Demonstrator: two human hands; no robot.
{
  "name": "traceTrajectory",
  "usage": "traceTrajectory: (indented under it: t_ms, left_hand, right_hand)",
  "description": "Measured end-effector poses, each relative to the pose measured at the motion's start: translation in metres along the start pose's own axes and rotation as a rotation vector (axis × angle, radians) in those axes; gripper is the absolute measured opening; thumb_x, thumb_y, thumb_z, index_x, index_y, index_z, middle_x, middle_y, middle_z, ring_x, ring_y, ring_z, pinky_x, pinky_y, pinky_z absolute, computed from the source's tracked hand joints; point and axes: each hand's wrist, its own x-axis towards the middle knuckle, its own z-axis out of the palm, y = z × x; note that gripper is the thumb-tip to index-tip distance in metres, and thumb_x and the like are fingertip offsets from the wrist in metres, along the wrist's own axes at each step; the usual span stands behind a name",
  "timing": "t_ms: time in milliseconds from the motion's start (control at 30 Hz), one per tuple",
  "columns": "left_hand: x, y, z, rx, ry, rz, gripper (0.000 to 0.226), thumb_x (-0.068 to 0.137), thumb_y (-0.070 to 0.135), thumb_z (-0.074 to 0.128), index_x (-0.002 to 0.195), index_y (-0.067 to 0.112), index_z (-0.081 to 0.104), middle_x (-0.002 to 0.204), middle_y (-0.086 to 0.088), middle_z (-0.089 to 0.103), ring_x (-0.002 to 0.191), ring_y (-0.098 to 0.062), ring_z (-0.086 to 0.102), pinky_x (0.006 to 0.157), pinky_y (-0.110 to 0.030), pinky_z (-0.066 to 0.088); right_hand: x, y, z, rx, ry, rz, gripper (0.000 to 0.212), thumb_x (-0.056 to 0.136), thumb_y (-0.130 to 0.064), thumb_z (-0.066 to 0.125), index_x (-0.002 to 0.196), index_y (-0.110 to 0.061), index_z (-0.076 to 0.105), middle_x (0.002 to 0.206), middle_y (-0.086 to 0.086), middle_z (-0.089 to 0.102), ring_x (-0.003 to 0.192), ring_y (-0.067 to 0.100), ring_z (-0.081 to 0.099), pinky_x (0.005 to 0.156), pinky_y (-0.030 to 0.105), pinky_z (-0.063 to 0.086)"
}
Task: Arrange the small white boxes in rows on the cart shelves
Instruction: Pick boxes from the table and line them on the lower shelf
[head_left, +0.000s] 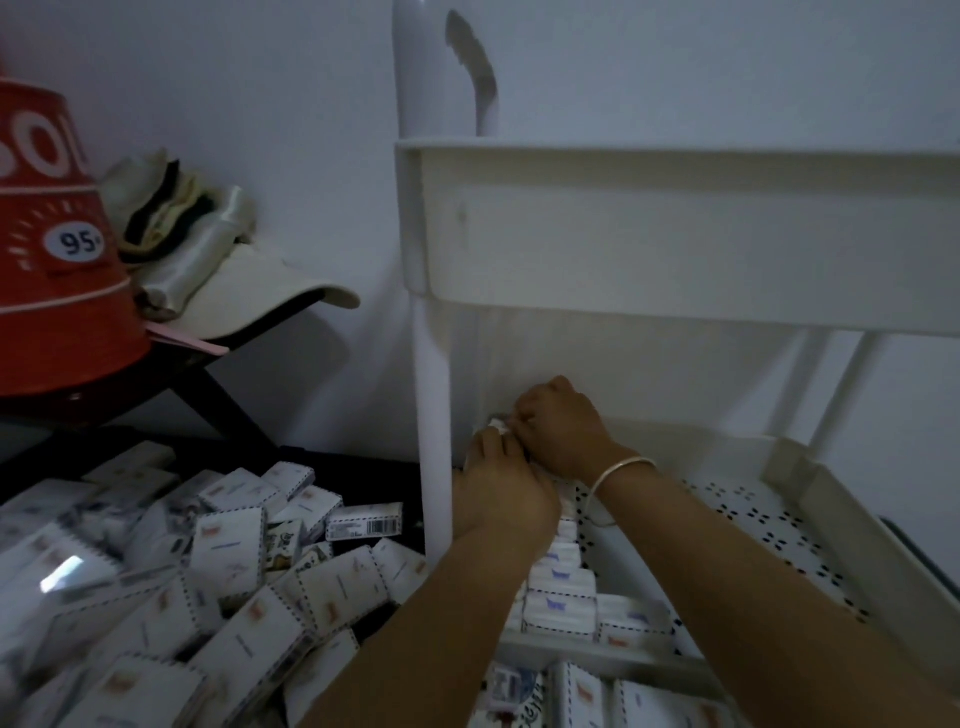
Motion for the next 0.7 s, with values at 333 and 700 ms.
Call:
traceTrajectory:
  t_ms: [333,700]
  left_hand:
    - [0.006,-0.002,0.002,0.064,-0.101,0.029,0.059,0.102,0.027,0.023,0.155,0.015,0.0,0.162,-0.004,-0.01,0.15,-0.021,-0.005,0.121,-0.043,0.003]
    - [0.005,-0.001,0.001,0.03,-0.106,0.017,0.056,0.103,0.028,0.023,0.155,0.016,0.008,0.163,-0.003,0.005,0.149,-0.015,0.003,0.118,-0.037,0.012]
  right_hand:
    - [0.002,0.025,-0.016,-0.033,-0.194,0.153,0.039,0.097,-0.039,0.045,0.135,-0.032,0.051,0.133,0.009,0.05,0.122,0.029,0.048,0.099,0.041,0.044]
    - [-0.001,0.015,-0.012,-0.019,-0.187,0.157,0.035,0.098,-0.025,0.047,0.131,-0.014,0.046,0.123,0.02,0.042,0.103,0.037,0.055,0.088,0.04,0.049]
